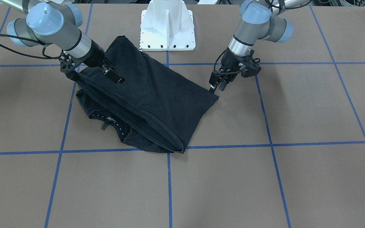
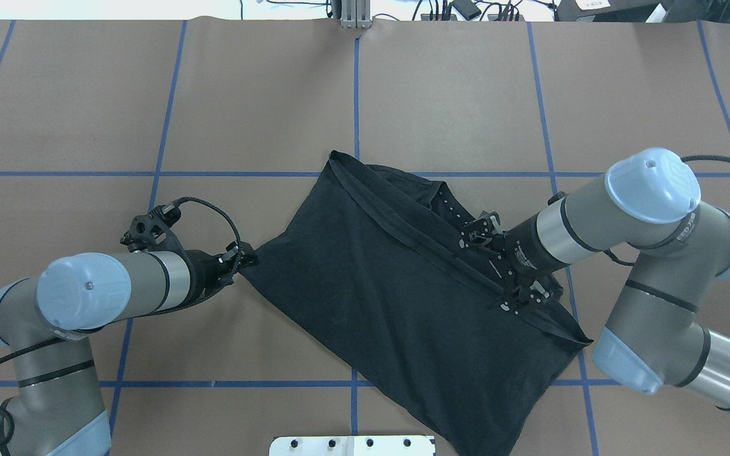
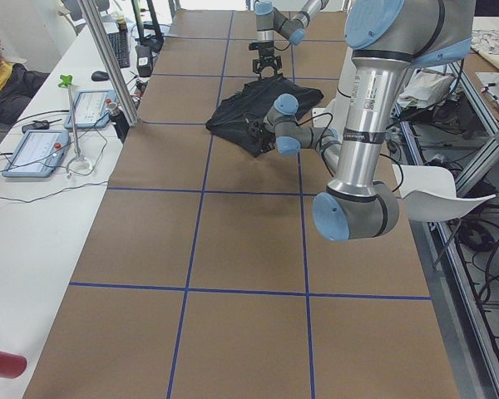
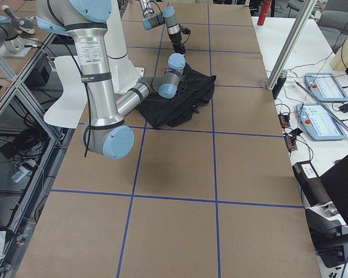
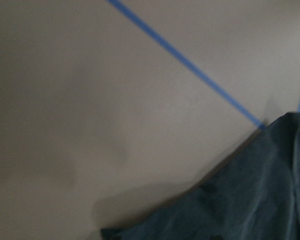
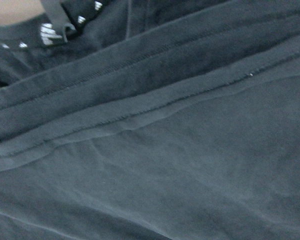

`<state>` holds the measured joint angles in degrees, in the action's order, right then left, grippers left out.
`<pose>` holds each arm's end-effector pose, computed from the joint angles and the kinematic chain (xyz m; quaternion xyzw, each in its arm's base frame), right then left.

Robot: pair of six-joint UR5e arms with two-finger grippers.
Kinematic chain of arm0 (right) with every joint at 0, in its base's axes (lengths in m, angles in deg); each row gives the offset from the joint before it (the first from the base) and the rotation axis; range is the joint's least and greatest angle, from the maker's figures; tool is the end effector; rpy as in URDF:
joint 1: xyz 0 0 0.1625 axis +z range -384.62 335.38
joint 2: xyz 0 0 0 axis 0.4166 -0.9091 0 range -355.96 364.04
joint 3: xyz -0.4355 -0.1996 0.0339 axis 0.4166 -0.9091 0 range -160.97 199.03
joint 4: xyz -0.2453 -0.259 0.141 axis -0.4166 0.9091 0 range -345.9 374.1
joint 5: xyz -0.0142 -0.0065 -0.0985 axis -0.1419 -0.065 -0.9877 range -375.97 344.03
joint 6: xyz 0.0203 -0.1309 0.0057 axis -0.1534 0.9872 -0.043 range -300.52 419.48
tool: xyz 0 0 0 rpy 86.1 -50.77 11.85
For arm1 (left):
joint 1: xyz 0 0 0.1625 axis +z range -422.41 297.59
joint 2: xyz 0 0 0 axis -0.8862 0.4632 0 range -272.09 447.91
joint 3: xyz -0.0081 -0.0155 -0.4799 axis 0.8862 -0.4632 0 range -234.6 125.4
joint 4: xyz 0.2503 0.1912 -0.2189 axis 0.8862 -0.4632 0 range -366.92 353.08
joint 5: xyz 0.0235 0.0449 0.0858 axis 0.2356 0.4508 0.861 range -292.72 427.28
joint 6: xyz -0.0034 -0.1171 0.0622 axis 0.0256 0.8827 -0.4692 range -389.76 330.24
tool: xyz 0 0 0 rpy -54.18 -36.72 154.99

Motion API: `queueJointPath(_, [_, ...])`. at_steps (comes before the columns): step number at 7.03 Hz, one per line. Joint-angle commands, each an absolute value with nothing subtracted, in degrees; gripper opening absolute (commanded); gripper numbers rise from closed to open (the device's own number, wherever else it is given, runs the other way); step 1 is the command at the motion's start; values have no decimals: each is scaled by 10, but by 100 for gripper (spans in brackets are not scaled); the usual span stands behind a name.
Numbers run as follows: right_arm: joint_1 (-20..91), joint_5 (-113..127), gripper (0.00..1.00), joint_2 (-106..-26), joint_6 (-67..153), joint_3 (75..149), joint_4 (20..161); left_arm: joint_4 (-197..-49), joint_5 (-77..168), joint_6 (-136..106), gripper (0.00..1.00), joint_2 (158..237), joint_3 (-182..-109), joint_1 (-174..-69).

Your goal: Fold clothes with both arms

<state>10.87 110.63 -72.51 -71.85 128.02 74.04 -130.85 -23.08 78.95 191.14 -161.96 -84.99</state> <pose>-0.4210 -0.3668 0.3974 -0.2932 -0.4782 0.3766 0.7373 0.4866 -0.3459 0.4141 0.0153 0.5336 -0.2966 0.7919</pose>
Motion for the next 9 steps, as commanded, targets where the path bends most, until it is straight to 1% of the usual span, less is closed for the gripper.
queueJointPath(1, [119,1109,100,-721,-702,1276,740,-1304,-225,791,62,1921,-1604,-842])
queueJointPath(3, [126,1110,100,-721,-702,1277,740,-1304,-226,790,59,1940,-1583,-842])
queueJointPath(4, [126,1110,100,-721,-702,1277,740,-1304,-226,790,56,1939,-1583,-842])
queueJointPath(5, [125,1110,100,-721,-702,1276,740,-1305,-226,790,55,1941,-1573,-842])
queueJointPath(6, [125,1109,100,-721,-702,1276,740,-1305,-226,789,51,1942,-1573,-842])
queueJointPath(7, [125,1109,100,-722,-702,1273,739,-1304,-226,788,30,1941,-1572,-843])
queueJointPath(8, [124,1109,100,-721,-702,1273,739,-1305,-226,784,0,1942,-1568,-843])
queueJointPath(9, [124,1109,100,-721,-702,1274,739,-1305,-226,782,0,1941,-1567,-843])
